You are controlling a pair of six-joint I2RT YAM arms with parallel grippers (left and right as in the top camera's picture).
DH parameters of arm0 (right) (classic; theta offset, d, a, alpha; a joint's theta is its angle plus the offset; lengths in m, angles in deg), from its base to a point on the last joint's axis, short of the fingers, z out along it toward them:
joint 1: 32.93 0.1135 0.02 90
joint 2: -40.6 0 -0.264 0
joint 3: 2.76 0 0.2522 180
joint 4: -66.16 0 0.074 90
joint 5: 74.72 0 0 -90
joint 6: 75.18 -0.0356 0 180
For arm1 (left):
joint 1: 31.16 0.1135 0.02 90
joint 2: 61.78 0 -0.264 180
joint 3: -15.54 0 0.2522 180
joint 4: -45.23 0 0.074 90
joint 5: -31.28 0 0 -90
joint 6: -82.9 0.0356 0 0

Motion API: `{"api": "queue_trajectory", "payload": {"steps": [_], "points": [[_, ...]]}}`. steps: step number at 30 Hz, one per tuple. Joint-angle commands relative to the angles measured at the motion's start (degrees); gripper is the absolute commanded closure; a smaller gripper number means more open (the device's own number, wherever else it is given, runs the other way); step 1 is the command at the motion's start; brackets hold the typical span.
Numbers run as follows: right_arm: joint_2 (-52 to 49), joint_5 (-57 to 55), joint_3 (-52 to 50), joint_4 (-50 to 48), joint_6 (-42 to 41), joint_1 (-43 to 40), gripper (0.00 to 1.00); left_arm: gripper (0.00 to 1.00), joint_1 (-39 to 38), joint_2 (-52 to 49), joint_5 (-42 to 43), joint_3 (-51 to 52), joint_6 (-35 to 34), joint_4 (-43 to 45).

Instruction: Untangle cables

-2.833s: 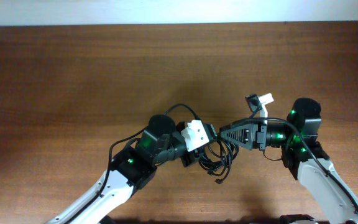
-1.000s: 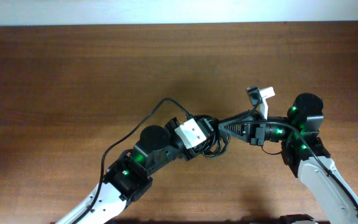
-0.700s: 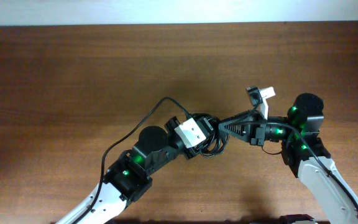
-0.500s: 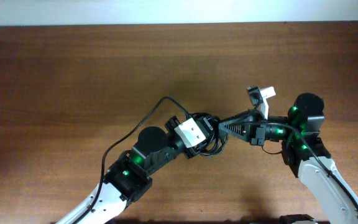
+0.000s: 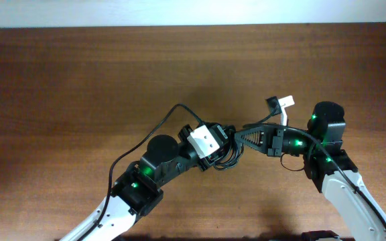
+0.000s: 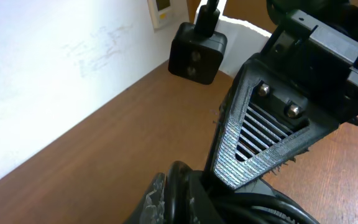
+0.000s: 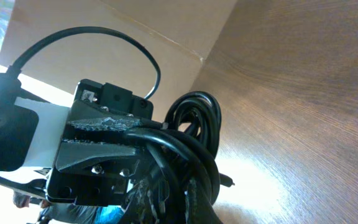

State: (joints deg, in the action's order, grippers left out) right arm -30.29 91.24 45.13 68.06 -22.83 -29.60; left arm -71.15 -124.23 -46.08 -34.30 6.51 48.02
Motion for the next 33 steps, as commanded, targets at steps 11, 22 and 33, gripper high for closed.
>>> {"api": "queue_trajectory", "payload": {"steps": [11, 22, 33], "points": [[-1.6, -23.7, -3.3, 4.0, 3.0, -0.4, 0.96, 1.0, 2.3, 4.0, -4.9, -3.9, -1.2, -1.5], [-1.6, -18.9, -3.3, 4.0, 2.9, -0.4, 0.28, 1.0, 2.3, 4.0, -4.9, -3.9, -1.2, -5.1], [-1.6, -23.6, -3.3, 6.6, 2.9, -0.4, 0.28, 1.0, 2.3, 4.0, 3.1, -3.9, -5.2, -4.3]]}}
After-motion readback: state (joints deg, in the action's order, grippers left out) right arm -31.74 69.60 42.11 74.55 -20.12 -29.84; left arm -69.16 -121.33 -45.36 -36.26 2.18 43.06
